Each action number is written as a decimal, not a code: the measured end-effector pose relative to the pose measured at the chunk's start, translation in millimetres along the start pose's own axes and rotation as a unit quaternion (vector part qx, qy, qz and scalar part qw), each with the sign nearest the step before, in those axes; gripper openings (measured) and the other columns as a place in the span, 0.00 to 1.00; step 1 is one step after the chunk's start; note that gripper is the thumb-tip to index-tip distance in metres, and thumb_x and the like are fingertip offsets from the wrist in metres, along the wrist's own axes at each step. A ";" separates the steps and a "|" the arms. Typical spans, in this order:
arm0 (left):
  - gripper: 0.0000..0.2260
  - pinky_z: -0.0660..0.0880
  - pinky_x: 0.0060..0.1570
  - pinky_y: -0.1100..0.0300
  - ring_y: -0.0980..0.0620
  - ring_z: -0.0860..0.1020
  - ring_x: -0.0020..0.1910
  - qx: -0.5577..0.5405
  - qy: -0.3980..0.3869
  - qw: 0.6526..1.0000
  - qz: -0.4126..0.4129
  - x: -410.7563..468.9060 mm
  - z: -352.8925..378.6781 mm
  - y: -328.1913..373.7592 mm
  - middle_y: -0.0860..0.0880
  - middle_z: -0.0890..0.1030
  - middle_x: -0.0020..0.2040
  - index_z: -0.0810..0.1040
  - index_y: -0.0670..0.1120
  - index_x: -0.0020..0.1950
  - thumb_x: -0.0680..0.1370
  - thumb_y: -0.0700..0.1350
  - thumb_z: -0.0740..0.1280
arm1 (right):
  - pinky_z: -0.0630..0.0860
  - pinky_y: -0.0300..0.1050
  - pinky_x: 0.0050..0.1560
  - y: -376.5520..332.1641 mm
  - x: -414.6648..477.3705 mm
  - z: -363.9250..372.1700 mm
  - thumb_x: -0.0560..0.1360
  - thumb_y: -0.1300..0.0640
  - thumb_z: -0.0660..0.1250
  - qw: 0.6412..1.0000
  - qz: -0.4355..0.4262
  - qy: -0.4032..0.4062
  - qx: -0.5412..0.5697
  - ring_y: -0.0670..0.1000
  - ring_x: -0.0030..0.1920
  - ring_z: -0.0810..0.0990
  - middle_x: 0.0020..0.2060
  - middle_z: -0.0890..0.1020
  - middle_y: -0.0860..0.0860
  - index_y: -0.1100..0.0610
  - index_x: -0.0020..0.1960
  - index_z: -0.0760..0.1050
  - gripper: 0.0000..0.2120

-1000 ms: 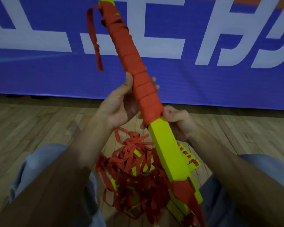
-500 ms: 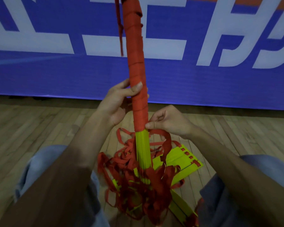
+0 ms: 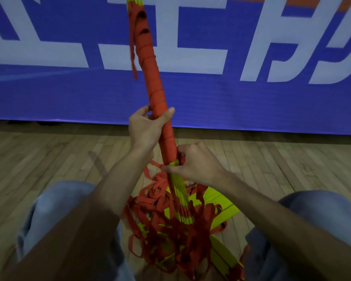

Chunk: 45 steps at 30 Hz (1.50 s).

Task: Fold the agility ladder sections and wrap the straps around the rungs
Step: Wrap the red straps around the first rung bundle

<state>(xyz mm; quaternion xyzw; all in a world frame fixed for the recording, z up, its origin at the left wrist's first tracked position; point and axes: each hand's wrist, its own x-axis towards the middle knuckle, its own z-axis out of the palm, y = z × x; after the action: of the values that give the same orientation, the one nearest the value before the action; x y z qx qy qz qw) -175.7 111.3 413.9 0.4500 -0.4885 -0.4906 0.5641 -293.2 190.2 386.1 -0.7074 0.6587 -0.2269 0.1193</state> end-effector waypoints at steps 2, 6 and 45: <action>0.17 0.81 0.45 0.50 0.56 0.80 0.37 0.004 -0.012 1.000 0.007 -0.5 0.0 4.1 0.51 0.81 0.38 0.78 0.48 0.57 0.71 0.49 0.77 | 0.72 0.43 0.32 5.3 3.0 -3.0 0.68 0.44 0.75 0.998 0.007 0.001 0.059 0.44 0.29 0.77 0.29 0.80 0.47 0.50 0.36 0.78 0.11; 0.17 0.80 0.39 0.59 0.59 0.81 0.41 -0.018 -0.075 0.997 0.016 -0.7 -4.7 16.5 0.51 0.81 0.43 0.76 0.48 0.64 0.76 0.44 0.71 | 0.68 0.33 0.24 13.5 5.4 -24.8 0.71 0.58 0.76 0.969 0.034 -0.032 0.243 0.41 0.21 0.74 0.37 0.85 0.52 0.56 0.44 0.82 0.05; 0.16 0.78 0.42 0.55 0.50 0.80 0.41 -0.034 -0.119 0.992 -0.016 4.7 1.1 0.9 0.49 0.82 0.42 0.79 0.48 0.55 0.70 0.39 0.76 | 0.76 0.45 0.42 12.3 7.4 -30.8 0.75 0.52 0.69 0.989 -0.001 -0.096 0.115 0.43 0.34 0.78 0.33 0.82 0.48 0.54 0.42 0.82 0.07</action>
<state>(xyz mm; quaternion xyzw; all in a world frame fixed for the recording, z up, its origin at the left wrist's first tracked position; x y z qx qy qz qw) -176.5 106.7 415.4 0.3767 -0.5283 -0.5657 0.5089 -318.5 185.6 408.3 -0.7079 0.6132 -0.2323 0.2623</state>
